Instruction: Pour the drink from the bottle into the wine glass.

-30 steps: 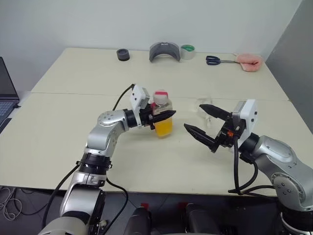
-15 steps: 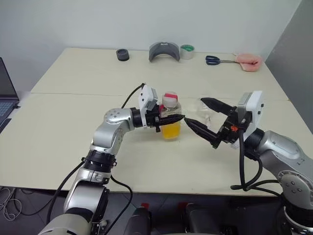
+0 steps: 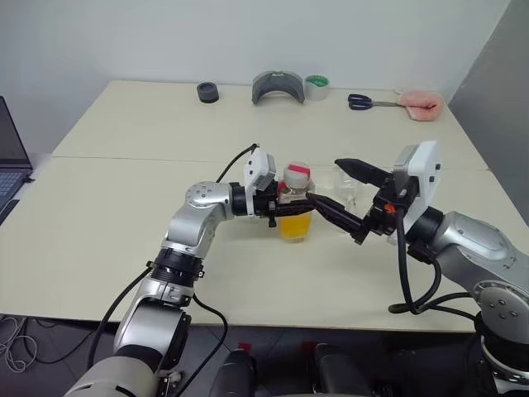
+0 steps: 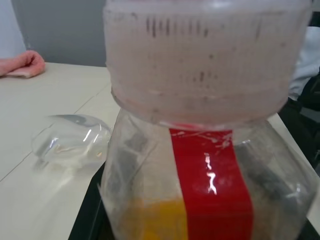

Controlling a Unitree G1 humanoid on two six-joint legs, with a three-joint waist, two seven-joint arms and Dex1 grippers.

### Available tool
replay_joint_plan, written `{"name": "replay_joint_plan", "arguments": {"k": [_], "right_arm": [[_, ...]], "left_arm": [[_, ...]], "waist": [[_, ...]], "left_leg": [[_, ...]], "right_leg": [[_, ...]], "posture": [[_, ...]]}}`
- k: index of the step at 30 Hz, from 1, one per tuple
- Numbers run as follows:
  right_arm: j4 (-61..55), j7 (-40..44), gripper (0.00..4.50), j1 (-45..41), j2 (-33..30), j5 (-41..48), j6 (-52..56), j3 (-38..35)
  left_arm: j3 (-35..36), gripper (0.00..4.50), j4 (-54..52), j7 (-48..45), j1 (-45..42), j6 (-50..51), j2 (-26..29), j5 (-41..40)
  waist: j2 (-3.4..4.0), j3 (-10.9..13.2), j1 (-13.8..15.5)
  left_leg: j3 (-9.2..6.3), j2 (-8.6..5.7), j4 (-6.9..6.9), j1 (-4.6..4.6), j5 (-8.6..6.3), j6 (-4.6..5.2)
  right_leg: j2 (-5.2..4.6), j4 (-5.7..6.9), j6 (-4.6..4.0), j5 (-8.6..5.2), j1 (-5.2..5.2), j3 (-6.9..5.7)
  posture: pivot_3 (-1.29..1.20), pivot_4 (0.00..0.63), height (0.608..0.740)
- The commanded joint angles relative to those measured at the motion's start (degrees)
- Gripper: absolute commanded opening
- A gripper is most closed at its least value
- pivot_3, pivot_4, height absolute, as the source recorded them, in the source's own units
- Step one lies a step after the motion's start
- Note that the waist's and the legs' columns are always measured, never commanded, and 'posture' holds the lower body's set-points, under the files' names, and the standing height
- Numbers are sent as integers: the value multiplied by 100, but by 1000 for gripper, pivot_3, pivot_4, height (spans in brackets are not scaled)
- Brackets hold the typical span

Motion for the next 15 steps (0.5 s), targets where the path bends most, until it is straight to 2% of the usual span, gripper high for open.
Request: {"name": "replay_joint_plan", "arguments": {"k": [1, 5, 7, 10, 15], "right_arm": [[-130, 11, 4500, 2, -35, -89, -132, -3], [-264, 80, 4500, 279, -100, -65, -162, -34], [-316, 196, 4500, 435, -183, -104, -180, 52], [-260, 307, 4500, 523, -223, -332, -262, 338], [-24, 500, 4500, 367, -231, -835, -429, 816]], "left_arm": [[79, 1775, 60, 107, -179, -320, -52, 89], [275, 1775, 401, 903, -67, -661, -51, 465], [448, 1771, 586, 1613, 2, -803, -72, 690], [770, 1765, 699, 2817, 99, -860, -219, 935], [1060, 1765, 738, 3863, 201, -757, -443, 1070]], "waist": [[0, 0, 0], [0, 0, 2], [-1, 0, -1], [-1, 0, -6], [-2, 1, 7]], "left_leg": [[0, 0, 0, 0, 0, 0], [-2, 0, 0, 0, 0, 1], [-3, 0, 0, -1, -1, 1], [-3, 1, 0, 0, -1, 2], [-8, -1, 6, -5, -1, 2]], "right_leg": [[0, 0, 0, 0, 0, 0], [0, 0, 0, 0, 0, 0], [0, 0, 0, 0, -1, 0], [-1, 2, 0, 0, -2, 1], [-2, 1, 1, 0, -1, -3]], "posture": [[0, 150, 740], [0, 150, 740], [0, 150, 740], [0, 150, 740], [0, 150, 740]]}}
